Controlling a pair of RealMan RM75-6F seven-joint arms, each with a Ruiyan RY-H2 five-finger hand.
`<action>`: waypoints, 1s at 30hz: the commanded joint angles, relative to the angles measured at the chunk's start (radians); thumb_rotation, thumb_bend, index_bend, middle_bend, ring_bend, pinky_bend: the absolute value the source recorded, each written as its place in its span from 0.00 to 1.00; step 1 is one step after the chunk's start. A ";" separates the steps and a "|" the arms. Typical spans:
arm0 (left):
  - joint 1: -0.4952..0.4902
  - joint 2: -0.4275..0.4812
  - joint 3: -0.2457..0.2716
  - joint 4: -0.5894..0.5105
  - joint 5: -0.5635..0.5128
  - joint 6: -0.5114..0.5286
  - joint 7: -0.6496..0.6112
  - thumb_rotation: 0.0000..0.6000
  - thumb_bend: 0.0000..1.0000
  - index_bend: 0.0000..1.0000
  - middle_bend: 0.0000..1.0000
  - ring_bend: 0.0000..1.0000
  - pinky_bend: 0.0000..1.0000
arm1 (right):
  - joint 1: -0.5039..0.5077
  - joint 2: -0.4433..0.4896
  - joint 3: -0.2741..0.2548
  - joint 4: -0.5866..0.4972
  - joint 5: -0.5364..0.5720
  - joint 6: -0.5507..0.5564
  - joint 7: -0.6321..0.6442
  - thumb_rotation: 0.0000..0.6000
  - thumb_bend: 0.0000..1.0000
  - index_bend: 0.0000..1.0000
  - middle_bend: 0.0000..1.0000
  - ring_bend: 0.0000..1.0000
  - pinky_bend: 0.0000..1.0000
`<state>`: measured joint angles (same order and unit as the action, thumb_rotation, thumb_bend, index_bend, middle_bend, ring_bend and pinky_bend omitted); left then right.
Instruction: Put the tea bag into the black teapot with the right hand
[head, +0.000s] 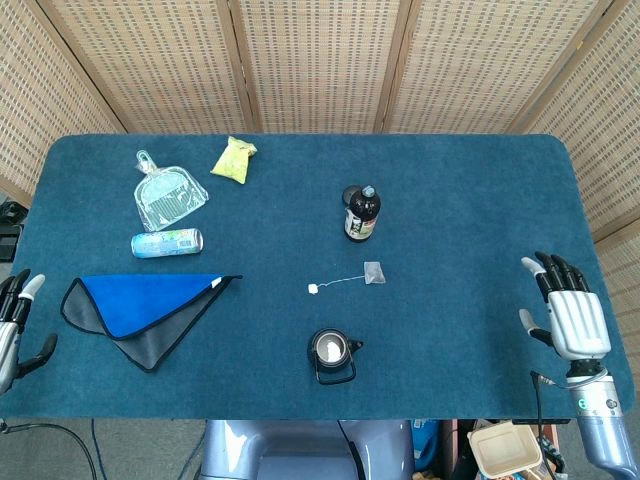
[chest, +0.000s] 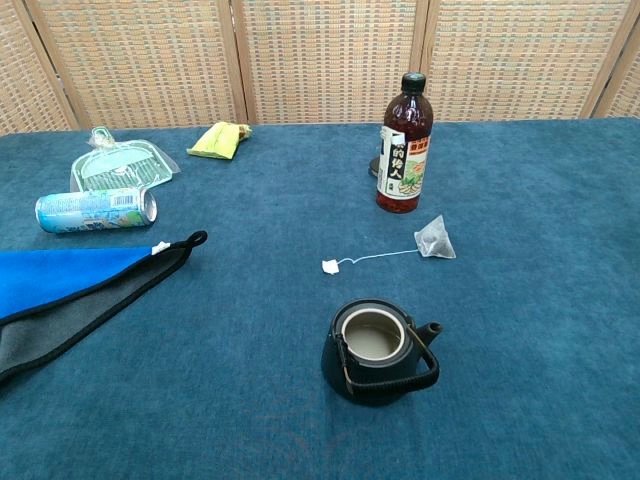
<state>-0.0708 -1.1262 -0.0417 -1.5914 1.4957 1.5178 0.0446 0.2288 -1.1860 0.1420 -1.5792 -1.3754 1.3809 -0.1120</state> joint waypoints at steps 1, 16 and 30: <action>-0.001 -0.001 0.000 0.000 -0.002 -0.003 0.001 1.00 0.39 0.04 0.00 0.00 0.00 | 0.001 0.000 -0.001 0.001 0.001 -0.004 0.000 1.00 0.48 0.16 0.18 0.12 0.19; 0.003 0.001 0.000 0.005 -0.008 -0.004 -0.006 1.00 0.38 0.04 0.00 0.00 0.00 | 0.006 0.012 -0.001 -0.017 -0.006 -0.016 0.009 1.00 0.48 0.16 0.19 0.12 0.19; -0.013 0.003 -0.011 -0.001 -0.026 -0.032 0.012 1.00 0.38 0.04 0.00 0.00 0.00 | 0.069 0.064 0.002 -0.035 -0.103 -0.081 0.166 1.00 0.48 0.16 0.31 0.16 0.20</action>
<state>-0.0827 -1.1228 -0.0514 -1.5919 1.4710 1.4868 0.0551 0.2791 -1.1341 0.1425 -1.6100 -1.4569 1.3175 0.0243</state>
